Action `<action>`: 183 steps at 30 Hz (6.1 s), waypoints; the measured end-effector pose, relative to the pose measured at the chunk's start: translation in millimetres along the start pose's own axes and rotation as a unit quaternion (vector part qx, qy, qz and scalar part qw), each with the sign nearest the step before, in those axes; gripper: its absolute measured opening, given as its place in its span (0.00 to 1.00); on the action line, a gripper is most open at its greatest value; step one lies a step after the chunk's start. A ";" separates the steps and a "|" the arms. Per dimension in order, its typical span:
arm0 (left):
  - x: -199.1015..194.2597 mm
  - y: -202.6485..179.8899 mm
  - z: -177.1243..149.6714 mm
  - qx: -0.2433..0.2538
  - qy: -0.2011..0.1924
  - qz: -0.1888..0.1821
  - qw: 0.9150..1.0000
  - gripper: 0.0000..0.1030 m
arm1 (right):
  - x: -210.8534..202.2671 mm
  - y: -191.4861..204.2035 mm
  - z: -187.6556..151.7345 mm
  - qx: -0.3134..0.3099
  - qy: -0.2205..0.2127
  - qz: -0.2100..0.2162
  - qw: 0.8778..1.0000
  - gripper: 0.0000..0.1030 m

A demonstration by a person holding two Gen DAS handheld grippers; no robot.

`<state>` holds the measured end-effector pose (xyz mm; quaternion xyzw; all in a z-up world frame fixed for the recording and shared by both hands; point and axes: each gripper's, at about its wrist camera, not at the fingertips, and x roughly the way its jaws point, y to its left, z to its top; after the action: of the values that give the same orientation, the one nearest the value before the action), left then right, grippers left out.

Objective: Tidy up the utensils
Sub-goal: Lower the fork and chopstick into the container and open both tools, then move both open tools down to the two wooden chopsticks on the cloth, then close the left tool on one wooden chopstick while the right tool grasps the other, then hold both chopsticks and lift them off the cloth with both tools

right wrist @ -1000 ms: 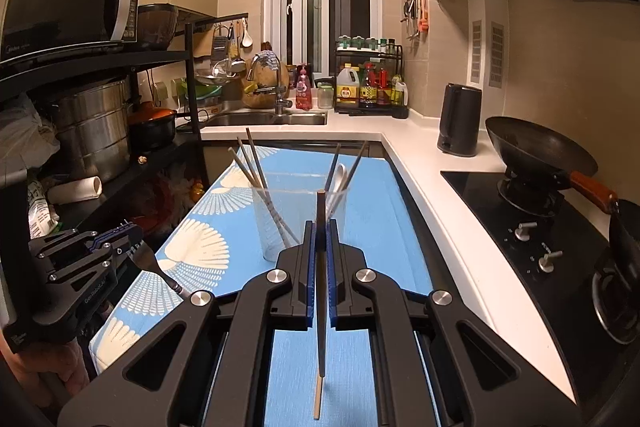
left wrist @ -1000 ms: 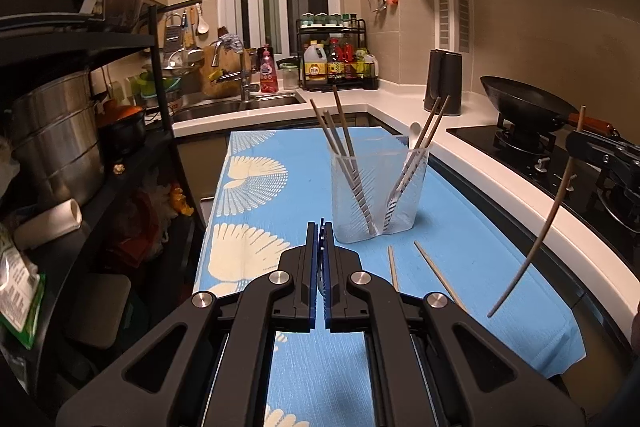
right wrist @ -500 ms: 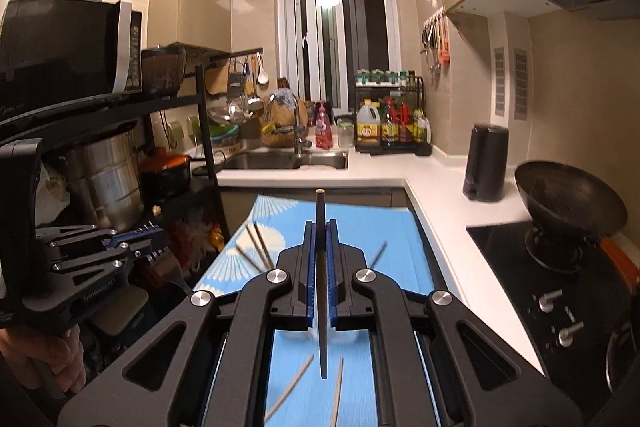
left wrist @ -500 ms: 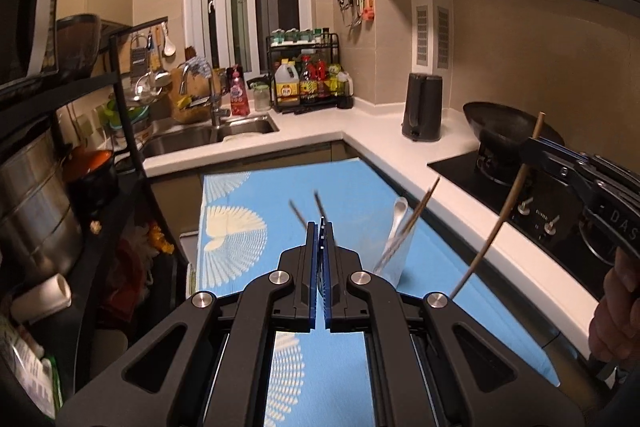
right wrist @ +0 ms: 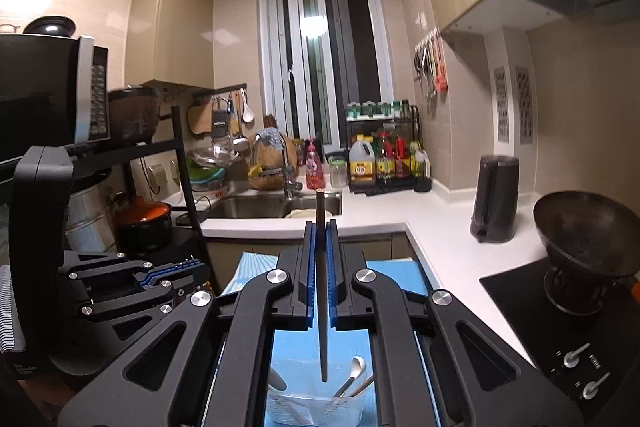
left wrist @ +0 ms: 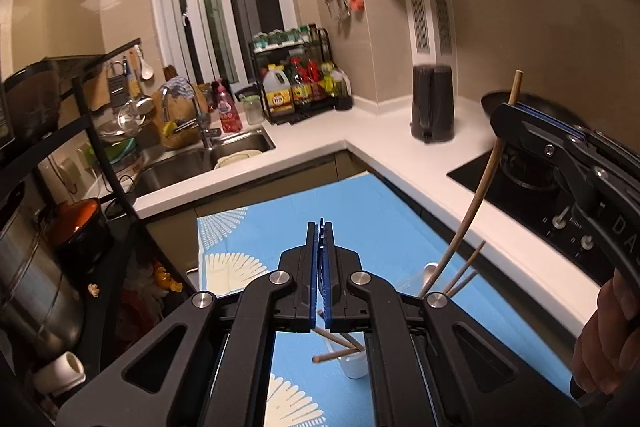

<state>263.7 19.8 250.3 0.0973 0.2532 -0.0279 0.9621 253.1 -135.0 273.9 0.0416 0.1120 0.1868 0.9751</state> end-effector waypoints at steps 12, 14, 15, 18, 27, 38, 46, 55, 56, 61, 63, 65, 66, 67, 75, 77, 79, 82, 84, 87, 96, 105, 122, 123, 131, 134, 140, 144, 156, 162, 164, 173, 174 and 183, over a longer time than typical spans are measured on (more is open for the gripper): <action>72.1 -25.9 -46.6 0.039 0.076 -0.031 0.996 0.02 | 59.0 -14.5 -62.2 -0.004 0.093 0.015 0.996 0.05; 71.8 -27.0 -50.4 0.039 0.077 -0.034 0.996 0.06 | 62.3 -15.4 -66.6 -0.003 0.103 0.015 0.995 0.06; 70.5 -27.7 -50.3 0.038 0.076 -0.035 0.996 0.11 | 62.5 -15.6 -68.1 -0.002 0.106 0.015 0.994 0.08; 58.8 -26.6 -46.8 0.032 0.059 -0.037 0.997 0.37 | 61.7 -15.0 -69.6 -0.002 0.114 0.014 0.993 0.13; -5.7 -14.9 -32.6 -0.003 -0.016 -0.020 1.000 0.46 | 18.2 -7.8 -45.0 -0.019 0.068 -0.022 0.997 0.24; -82.1 -10.4 -90.8 -0.069 -0.050 -0.023 0.996 0.47 | -91.0 3.2 -43.9 -0.033 -0.015 -0.048 0.998 0.24; -94.5 -30.8 -178.2 -0.080 -0.016 -0.029 0.996 0.35 | -135.9 13.5 -105.3 -0.030 0.017 -0.039 0.999 0.23; -86.7 -49.6 -266.0 -0.117 0.019 -0.028 0.993 0.29 | -141.3 19.1 -199.0 -0.040 0.087 -0.043 0.994 0.23; -85.0 -52.8 -275.5 -0.119 0.023 -0.029 0.992 0.29 | -140.9 17.4 -207.1 -0.037 0.095 -0.043 0.994 0.23; -75.0 -69.0 -305.8 -0.110 0.052 -0.033 0.992 0.29 | -138.8 13.2 -260.6 -0.013 0.144 -0.049 0.988 0.23; -71.6 -72.9 -310.3 -0.105 0.058 -0.034 0.992 0.29 | -137.8 12.2 -277.9 -0.012 0.158 -0.050 0.986 0.23; -68.0 -70.6 -313.2 -0.113 0.063 -0.034 0.991 0.29 | -135.9 11.3 -295.8 -0.009 0.177 -0.051 0.983 0.23; -66.5 -69.5 -315.2 -0.117 0.066 -0.034 0.990 0.29 | -135.6 11.0 -302.3 -0.009 0.182 -0.051 0.982 0.23; -64.0 -67.9 -316.4 -0.123 0.071 -0.037 0.989 0.29 | -134.9 11.0 -309.8 -0.010 0.189 -0.051 0.981 0.23; -46.7 -75.3 -328.1 -0.149 0.104 -0.075 0.980 0.48 | -129.3 11.7 -337.7 -0.009 0.219 -0.044 0.975 0.26; -45.3 -82.6 -328.9 -0.137 0.106 -0.076 0.982 0.48 | -129.1 11.7 -338.5 -0.009 0.220 -0.045 0.974 0.26; -44.3 -88.4 -330.0 -0.125 0.109 -0.075 0.983 0.49 | -128.6 10.4 -340.4 -0.006 0.225 -0.044 0.973 0.26; -44.3 -92.6 -329.3 -0.113 0.109 -0.067 0.985 0.49 | -127.1 10.0 -339.8 -0.008 0.226 -0.047 0.973 0.25; -44.1 -94.4 -329.1 -0.108 0.109 -0.063 0.986 0.49 | -126.6 10.3 -339.7 -0.009 0.227 -0.048 0.973 0.25; -44.1 -97.3 -328.9 -0.100 0.108 -0.056 0.988 0.47 | -125.8 10.8 -339.7 -0.009 0.226 -0.049 0.973 0.25; -43.5 -93.3 -327.6 -0.106 0.107 -0.046 0.988 0.06 | -124.8 6.8 -338.1 -0.004 0.229 -0.050 0.972 0.07; -46.2 -84.5 -331.3 -0.118 0.108 -0.010 0.987 0.06 | -128.2 2.4 -339.3 0.000 0.225 -0.072 0.972 0.07; -39.0 -90.8 -328.6 -0.111 0.099 -0.005 0.989 0.07 | -128.4 2.5 -340.2 -0.001 0.223 -0.070 0.972 0.08; -38.8 -91.2 -328.4 -0.110 0.098 -0.004 0.989 0.07 | -128.4 3.0 -340.1 -0.001 0.223 -0.070 0.972 0.08; -41.0 -91.0 -328.5 -0.105 0.096 0.004 0.990 0.06 | -130.4 3.4 -341.0 0.004 0.221 -0.078 0.972 0.06; -44.3 -88.9 -330.3 -0.109 0.097 0.012 0.989 0.06 | -130.4 -0.4 -340.5 0.009 0.220 -0.091 0.971 0.06; -43.8 -88.6 -331.0 -0.113 0.096 0.012 0.989 0.07 | -129.3 -0.6 -340.5 0.006 0.219 -0.096 0.971 0.07; -42.1 -88.7 -330.6 -0.113 0.096 0.011 0.989 0.07 | -129.2 -1.0 -340.6 0.005 0.218 -0.095 0.971 0.07; -40.1 -91.0 -328.3 -0.110 0.093 0.014 0.990 0.07 | -129.4 -0.7 -340.5 0.005 0.219 -0.096 0.971 0.08; -38.7 -92.7 -326.4 -0.105 0.093 0.015 0.990 0.07 | -129.5 -0.4 -340.7 0.003 0.218 -0.096 0.971 0.08; -38.6 -93.0 -326.0 -0.104 0.093 0.015 0.990 0.07 | -129.4 0.1 -340.8 0.003 0.218 -0.096 0.971 0.08; -39.9 -93.8 -325.3 -0.099 0.089 0.013 0.991 0.06 | -130.6 0.5 -338.1 0.009 0.225 -0.089 0.970 0.06; -41.4 -93.3 -324.4 -0.099 0.085 0.013 0.991 0.06 | -132.0 1.5 -336.4 0.008 0.223 -0.088 0.971 0.06; -80.2 -81.8 -308.0 -0.106 0.000 0.018 0.994 0.06 | -160.1 9.2 -307.8 -0.007 0.178 -0.090 0.980 0.06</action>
<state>37.1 2.1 13.0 -0.0009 0.2528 0.0160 0.9674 32.9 -174.1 8.6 -0.0096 0.2859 0.1040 0.9525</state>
